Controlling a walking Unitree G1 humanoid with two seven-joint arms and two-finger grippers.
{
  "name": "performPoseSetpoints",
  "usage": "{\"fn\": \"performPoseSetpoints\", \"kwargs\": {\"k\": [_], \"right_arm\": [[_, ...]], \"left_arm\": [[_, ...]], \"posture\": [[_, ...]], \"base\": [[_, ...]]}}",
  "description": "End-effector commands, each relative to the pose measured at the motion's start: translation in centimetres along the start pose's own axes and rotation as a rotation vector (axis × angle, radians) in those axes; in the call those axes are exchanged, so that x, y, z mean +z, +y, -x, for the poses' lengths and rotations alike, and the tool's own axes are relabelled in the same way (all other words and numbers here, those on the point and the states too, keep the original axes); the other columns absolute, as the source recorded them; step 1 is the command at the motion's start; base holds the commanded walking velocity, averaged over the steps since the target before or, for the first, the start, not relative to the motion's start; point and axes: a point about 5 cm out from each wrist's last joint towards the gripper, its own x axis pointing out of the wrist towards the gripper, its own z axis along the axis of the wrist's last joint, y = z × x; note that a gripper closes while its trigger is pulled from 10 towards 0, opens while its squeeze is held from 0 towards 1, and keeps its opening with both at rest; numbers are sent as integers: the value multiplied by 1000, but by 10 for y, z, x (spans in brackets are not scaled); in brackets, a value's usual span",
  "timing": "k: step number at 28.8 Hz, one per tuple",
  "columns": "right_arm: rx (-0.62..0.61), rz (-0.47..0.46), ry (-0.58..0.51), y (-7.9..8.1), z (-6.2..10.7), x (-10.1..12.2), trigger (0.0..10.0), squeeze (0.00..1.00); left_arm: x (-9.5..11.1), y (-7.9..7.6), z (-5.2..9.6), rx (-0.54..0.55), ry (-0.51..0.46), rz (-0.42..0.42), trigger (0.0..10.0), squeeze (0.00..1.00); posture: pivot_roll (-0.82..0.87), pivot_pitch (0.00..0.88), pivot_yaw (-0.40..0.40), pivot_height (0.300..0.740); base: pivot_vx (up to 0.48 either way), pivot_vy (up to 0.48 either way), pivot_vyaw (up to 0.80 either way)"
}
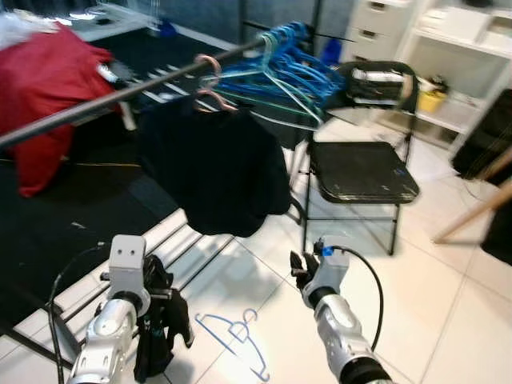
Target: Hang hanger
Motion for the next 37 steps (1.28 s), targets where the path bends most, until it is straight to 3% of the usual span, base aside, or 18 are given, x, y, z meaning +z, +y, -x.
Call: {"fn": "performPoseSetpoints", "kwargs": {"k": [1, 8, 20, 22, 29, 37], "right_arm": [[-4, 4, 17, -1, 0, -1, 10000, 0], [-7, 20, 22, -3, -5, 4, 10000, 0], [5, 29, 45, -2, -5, 2, 10000, 0], [-2, 81, 45, -6, -8, 6, 10000, 0], [-82, 50, 16, -29, -11, 21, 10000, 0], [-66, 62, 24, -27, -7, 14, 10000, 0]], "left_arm": [[5, -2, -3, 1, -18, 7, 10000, 0], [9, -5, -9, 0, -36, -12, 10000, 0], [4, -3, -5, 47, -8, 3, 10000, 0], [1, 0, 0, 58, -5, -6, 10000, 0], [2, 3, 6, 51, -22, -20, 10000, 0], [4, -2, 4, 39, -20, 0, 10000, 0]], "posture": [[11, 129, 12, 740], [5, 112, -2, 740], [25, 92, -26, 740], [30, 90, -34, 740], [19, 88, -29, 740], [14, 95, -29, 740]], "base": [[0, 0, -800], [0, 0, -800], [0, 0, -800], [0, 0, -800], [0, 0, -800], [0, 0, -800]]}}
